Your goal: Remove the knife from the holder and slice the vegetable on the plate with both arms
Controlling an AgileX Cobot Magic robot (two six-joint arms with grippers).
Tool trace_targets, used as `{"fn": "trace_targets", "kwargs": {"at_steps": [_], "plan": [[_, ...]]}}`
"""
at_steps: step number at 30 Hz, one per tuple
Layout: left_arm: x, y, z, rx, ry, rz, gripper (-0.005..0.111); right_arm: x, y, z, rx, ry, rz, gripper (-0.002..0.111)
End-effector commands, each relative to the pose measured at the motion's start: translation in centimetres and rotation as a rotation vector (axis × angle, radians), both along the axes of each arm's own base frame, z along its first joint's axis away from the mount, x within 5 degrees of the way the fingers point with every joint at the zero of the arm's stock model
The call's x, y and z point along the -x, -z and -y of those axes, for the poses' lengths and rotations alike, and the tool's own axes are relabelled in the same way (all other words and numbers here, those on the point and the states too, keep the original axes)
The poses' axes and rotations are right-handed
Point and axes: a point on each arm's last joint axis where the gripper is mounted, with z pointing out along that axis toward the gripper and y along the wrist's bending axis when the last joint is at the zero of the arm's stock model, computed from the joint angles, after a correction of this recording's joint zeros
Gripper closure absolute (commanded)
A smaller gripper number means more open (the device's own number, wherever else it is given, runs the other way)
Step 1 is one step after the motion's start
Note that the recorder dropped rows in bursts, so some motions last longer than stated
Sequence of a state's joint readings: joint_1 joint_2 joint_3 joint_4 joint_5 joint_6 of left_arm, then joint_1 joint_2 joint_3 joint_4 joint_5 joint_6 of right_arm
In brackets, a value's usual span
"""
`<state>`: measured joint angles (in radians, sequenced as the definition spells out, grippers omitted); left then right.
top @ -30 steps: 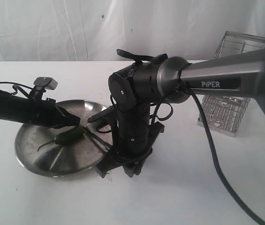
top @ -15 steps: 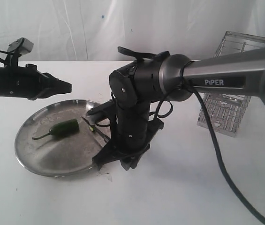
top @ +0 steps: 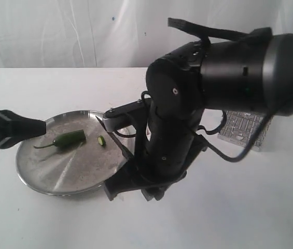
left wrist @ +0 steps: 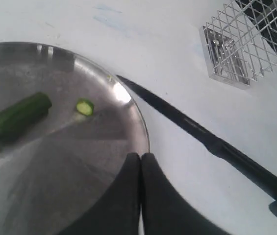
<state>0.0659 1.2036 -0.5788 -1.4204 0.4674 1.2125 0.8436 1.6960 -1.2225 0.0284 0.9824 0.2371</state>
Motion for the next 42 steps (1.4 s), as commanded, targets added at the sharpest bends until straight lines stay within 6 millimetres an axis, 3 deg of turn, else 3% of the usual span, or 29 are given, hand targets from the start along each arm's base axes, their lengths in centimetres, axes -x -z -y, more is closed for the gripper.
{"fn": "trace_targets", "kwargs": {"at_steps": [1, 9, 17, 23, 26, 29, 31, 34, 36, 38, 42], "plan": [[2.5, 0.4, 0.1, 0.016, -0.014, -0.004, 0.107, 2.1, -0.8, 1.1, -0.030, 0.033, 0.007, 0.108], [5.0, -1.1, 1.2, 0.073, 0.104, 0.074, 0.107, 3.5, -1.4, 2.9, -0.039, 0.036, 0.044, 0.108], [4.6, -1.1, 0.7, 0.051, 0.039, 0.082, 0.107, 3.6, -1.5, 2.9, -0.039, 0.003, 0.054, 0.108], [1.8, -0.3, -0.1, 0.186, -0.135, 0.064, 0.107, 3.2, -0.6, 2.4, -0.006, -0.188, 0.076, 0.108], [-0.5, 0.4, -0.2, 0.072, -0.074, 0.100, 0.107, 2.6, 0.2, 1.7, -0.020, -0.229, 0.114, 0.108], [-2.8, 0.3, 0.1, 0.100, -0.014, 0.103, 0.107, 2.2, 0.5, 1.3, -0.046, -0.225, 0.140, 0.108], [-3.9, -0.2, 0.6, 0.092, 0.082, 0.174, 0.107, 2.2, 0.5, 1.3, -0.046, -0.214, 0.136, 0.108], [-4.9, 0.0, 0.9, -0.087, 0.247, 0.352, 0.107, 2.0, 0.5, 1.6, -0.018, -0.222, 0.149, 0.108], [-5.5, 1.2, 0.7, -0.278, 0.341, 0.433, 0.107, 1.2, 0.4, 2.0, -0.002, -0.225, 0.193, 0.108], [-6.1, 2.7, 0.0, -0.374, 0.326, 0.379, 0.106, -0.1, 0.3, 2.6, -0.028, -0.167, 0.240, 0.108], [-7.1, 6.1, -0.7, -0.418, 0.299, 0.240, 0.088, -2.4, 0.1, 3.5, -0.139, 0.029, 0.274, 0.108]]}}
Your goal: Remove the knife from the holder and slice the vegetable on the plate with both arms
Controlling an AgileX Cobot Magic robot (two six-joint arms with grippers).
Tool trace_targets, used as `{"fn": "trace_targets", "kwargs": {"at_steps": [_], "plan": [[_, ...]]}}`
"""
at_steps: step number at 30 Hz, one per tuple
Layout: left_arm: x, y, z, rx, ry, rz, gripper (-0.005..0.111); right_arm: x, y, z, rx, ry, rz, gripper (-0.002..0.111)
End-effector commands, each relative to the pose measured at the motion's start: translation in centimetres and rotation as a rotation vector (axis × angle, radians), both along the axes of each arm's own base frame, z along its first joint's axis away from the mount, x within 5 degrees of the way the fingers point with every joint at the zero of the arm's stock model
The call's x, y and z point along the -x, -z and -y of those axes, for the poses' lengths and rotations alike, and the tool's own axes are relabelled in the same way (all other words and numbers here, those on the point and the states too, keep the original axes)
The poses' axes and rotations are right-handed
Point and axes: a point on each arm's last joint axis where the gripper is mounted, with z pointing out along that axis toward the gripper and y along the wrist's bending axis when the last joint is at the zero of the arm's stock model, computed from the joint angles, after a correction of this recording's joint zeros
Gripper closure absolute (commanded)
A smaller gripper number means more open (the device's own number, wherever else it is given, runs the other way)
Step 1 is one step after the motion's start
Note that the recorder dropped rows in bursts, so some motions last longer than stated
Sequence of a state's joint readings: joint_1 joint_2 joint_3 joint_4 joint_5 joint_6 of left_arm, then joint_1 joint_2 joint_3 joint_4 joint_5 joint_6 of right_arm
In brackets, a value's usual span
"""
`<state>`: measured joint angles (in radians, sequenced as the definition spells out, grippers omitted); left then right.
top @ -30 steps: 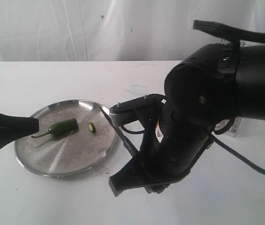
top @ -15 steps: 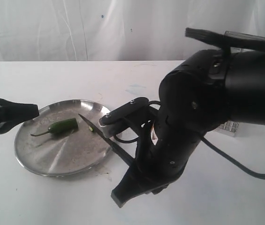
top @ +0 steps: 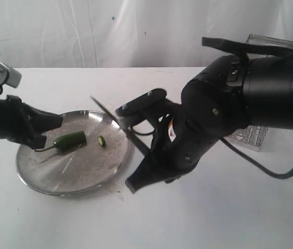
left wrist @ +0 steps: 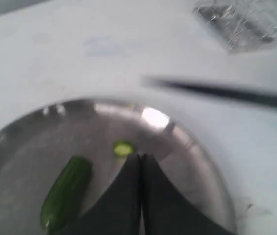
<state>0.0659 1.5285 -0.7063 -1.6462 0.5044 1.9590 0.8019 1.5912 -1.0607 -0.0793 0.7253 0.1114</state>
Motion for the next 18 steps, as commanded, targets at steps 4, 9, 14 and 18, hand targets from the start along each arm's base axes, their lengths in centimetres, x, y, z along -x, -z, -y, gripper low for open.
{"fn": "trace_targets", "kwargs": {"at_steps": [4, 9, 14, 18], "plan": [[-1.5, 3.7, 0.6, -0.004, 0.151, -0.021, 0.063, -1.7, 0.9, 0.8, -0.107, 0.142, -0.084, 0.108], [-2.9, 3.0, 0.8, 0.057, 0.153, 0.020, 0.053, -1.1, 2.2, 0.3, -0.097, 0.098, -0.197, 0.108], [-4.6, 2.4, -0.3, -0.015, 0.023, 0.036, 0.053, -1.5, 2.2, 0.0, -0.117, 0.104, -0.180, 0.108], [-6.0, 1.0, -0.6, -0.009, -0.023, 0.062, 0.064, -2.1, 1.0, -1.1, -0.131, 0.078, -0.169, 0.108]]}}
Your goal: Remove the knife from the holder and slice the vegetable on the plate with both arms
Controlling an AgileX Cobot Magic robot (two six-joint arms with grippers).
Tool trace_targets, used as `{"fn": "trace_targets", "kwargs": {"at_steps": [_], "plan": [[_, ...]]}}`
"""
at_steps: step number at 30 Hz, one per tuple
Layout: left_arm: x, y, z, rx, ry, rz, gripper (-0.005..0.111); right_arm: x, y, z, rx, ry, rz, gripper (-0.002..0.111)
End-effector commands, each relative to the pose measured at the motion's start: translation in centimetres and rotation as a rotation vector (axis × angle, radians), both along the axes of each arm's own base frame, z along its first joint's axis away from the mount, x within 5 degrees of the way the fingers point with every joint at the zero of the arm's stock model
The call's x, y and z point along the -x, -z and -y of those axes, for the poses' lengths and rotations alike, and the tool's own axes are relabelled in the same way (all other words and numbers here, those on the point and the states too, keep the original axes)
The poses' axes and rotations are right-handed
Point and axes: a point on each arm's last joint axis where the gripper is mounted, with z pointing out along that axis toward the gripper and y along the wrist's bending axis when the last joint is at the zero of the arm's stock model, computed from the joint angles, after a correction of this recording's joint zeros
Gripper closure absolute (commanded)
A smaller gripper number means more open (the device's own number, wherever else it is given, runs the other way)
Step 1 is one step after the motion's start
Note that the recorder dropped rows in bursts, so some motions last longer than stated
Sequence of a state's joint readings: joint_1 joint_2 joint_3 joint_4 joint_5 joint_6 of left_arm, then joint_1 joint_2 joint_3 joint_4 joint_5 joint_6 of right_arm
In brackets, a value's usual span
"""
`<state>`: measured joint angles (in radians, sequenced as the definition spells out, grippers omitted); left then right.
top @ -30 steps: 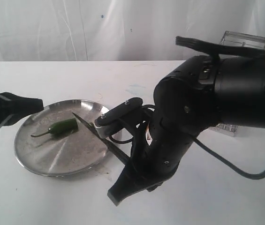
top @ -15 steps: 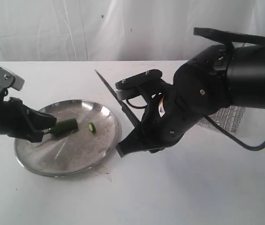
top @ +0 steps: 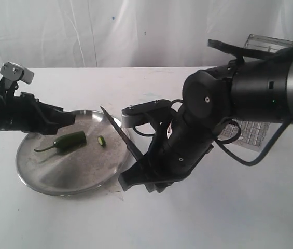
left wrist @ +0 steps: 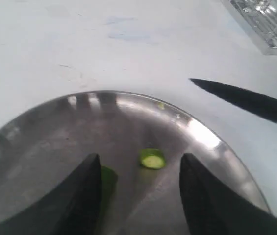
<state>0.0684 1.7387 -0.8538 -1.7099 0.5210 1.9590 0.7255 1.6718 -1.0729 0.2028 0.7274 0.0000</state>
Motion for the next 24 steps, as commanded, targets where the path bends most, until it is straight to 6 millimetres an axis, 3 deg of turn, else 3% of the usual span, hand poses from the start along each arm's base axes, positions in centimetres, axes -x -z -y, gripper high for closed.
{"fn": "trace_targets", "kwargs": {"at_steps": [1, 4, 8, 13, 16, 21, 24], "plan": [[-1.5, -1.8, -0.2, -0.047, -0.004, 0.110, 0.071, -1.2, -1.4, -1.2, -0.029, -0.021, 0.029, 0.108], [-2.1, -2.6, -0.3, 0.032, -0.058, 0.071, 0.107, -2.5, -1.6, -2.5, -0.022, -0.034, 0.012, 0.108], [-2.7, -2.6, -1.0, 0.034, -0.168, 0.013, 0.107, -4.0, -0.9, -3.9, -0.007, -0.041, -0.009, 0.108], [-2.9, -2.1, -2.1, 0.062, -0.347, -0.117, 0.107, -4.4, -0.6, -4.3, -0.011, -0.039, -0.004, 0.108], [-2.9, -3.1, -0.9, 0.165, -0.251, -0.228, 0.107, -4.2, -0.6, -4.2, 0.001, -0.043, -0.021, 0.108], [-3.0, -6.5, 0.7, 0.334, -0.088, -0.411, 0.107, -4.0, -0.5, -4.0, 0.027, -0.051, -0.053, 0.108], [-2.6, -7.2, 1.3, 0.414, -0.042, -0.478, 0.107, -3.9, -0.5, -4.0, 0.028, -0.052, -0.055, 0.108]]}}
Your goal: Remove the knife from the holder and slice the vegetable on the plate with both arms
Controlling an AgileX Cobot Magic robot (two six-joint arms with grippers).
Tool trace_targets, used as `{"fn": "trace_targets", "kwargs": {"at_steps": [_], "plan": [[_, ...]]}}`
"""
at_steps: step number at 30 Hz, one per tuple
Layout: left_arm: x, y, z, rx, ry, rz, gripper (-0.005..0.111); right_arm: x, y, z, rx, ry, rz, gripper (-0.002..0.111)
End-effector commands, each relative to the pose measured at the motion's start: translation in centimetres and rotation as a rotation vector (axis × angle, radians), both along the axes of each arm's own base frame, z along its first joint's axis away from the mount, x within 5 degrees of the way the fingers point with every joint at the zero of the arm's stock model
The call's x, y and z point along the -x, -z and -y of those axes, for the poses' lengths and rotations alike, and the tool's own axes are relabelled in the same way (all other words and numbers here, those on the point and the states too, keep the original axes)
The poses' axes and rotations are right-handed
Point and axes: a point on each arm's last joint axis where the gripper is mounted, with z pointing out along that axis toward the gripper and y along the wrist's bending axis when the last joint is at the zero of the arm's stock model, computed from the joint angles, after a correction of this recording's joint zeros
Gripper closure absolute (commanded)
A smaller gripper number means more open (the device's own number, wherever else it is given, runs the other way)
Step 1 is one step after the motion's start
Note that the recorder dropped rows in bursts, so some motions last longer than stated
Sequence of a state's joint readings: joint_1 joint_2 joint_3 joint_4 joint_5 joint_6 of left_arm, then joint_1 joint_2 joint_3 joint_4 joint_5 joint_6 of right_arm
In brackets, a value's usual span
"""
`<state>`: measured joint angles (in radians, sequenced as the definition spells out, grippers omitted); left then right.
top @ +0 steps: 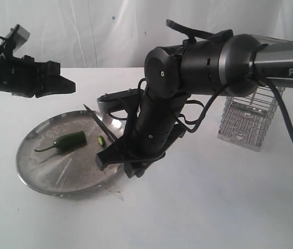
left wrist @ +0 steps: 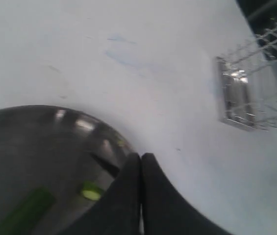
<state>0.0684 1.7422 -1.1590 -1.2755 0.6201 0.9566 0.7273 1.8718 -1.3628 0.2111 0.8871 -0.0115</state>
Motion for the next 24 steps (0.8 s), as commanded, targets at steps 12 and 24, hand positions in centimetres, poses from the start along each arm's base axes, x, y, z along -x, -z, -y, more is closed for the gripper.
{"fn": "trace_targets", "kwargs": {"at_steps": [12, 24], "plan": [[4.3, 5.5, 3.7, -0.618, 0.662, 0.220, 0.096, 0.1, -0.4, 0.0, -0.004, -0.013, 0.004, 0.108], [1.4, 10.3, 2.4, -0.751, 0.440, 0.178, 0.040, -0.2, -0.5, -0.2, -0.029, -0.004, 0.035, 0.108]]}}
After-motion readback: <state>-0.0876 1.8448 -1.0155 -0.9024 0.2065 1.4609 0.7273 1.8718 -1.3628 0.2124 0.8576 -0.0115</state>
